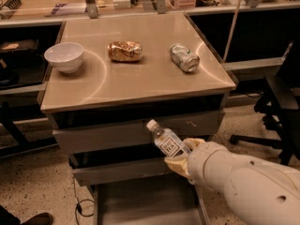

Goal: Pick blue plastic bottle from bottom drawer and place on counter

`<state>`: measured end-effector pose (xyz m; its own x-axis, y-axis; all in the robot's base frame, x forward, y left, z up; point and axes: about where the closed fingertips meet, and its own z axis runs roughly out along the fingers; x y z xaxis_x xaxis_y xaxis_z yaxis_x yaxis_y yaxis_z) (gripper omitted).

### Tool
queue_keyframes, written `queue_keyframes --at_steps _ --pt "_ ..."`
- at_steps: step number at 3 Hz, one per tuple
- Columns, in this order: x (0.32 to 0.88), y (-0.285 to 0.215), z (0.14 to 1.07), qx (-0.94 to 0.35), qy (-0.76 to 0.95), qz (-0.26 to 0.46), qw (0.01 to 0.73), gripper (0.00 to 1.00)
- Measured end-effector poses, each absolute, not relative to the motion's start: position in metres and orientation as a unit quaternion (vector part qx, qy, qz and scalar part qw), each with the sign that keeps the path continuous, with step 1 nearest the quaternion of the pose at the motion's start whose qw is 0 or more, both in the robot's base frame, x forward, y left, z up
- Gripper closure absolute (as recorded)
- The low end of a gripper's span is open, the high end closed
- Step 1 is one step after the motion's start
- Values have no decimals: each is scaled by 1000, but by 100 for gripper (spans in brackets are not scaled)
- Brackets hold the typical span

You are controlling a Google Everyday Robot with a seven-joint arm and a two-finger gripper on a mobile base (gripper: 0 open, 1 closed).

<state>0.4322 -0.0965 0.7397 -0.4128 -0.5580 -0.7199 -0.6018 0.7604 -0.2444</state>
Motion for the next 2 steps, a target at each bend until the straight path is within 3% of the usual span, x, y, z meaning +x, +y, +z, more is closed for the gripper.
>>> queue_keyframes --at_steps 2 --pt "489 -81 823 -375 810 18 450 100"
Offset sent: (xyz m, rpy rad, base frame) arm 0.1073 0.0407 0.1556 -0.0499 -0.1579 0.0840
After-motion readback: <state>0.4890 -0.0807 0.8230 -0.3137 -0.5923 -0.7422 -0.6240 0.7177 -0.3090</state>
